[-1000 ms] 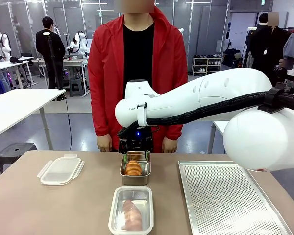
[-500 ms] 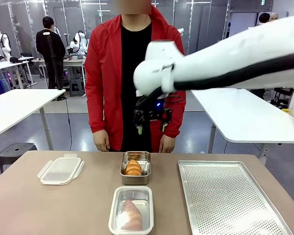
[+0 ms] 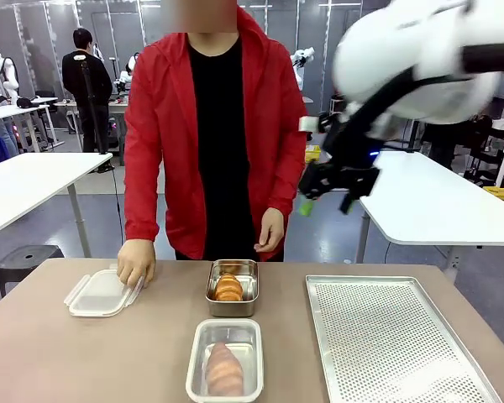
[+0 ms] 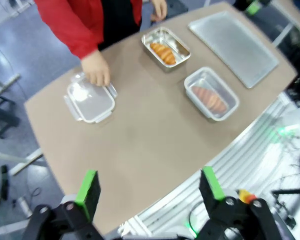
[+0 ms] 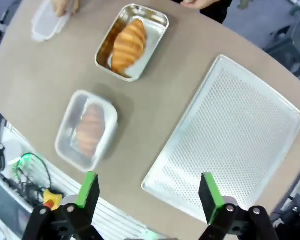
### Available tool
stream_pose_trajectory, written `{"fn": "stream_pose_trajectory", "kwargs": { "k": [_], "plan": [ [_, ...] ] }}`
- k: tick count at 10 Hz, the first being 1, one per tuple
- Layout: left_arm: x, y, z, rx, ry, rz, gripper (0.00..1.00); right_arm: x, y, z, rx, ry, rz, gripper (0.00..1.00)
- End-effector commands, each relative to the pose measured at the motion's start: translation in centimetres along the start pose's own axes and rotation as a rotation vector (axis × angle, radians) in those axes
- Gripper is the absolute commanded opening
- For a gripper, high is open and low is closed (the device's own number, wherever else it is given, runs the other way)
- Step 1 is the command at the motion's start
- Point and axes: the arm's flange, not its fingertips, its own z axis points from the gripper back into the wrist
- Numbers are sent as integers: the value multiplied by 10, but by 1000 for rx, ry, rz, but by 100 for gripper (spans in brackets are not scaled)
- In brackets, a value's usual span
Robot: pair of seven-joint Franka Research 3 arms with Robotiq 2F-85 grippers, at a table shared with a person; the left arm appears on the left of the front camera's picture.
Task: Place the bread into the airtight container.
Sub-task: Pick up a Butter Roll and place it into an empty Airtight Container.
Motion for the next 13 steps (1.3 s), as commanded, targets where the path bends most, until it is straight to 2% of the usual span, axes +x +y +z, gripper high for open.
{"fn": "stream_pose_trajectory", "kwargs": {
  "k": [1, 2, 6, 8, 9, 13],
  "plan": [
    [3, -1, 1, -13, -5, -11, 100, -61, -19, 43, -28, -84, -33, 100],
    [3, -1, 1, -13, -5, -11, 100, -87, -29, 71, -7, -129, -78, 100],
    [3, -1, 1, -13, -5, -11, 100, -154, -6, 150, -252, -158, -88, 100],
    [3, -1, 1, -13, -5, -11, 100, -160, -13, 152, -236, -177, -131, 100],
    [3, -1, 1, -13, -5, -11, 100, -160, -9, 160, -227, -177, -66, 100],
    [3, -1, 1, -13, -5, -11, 100, -160, -9, 160, -227, -177, -66, 100]
  ]
}}
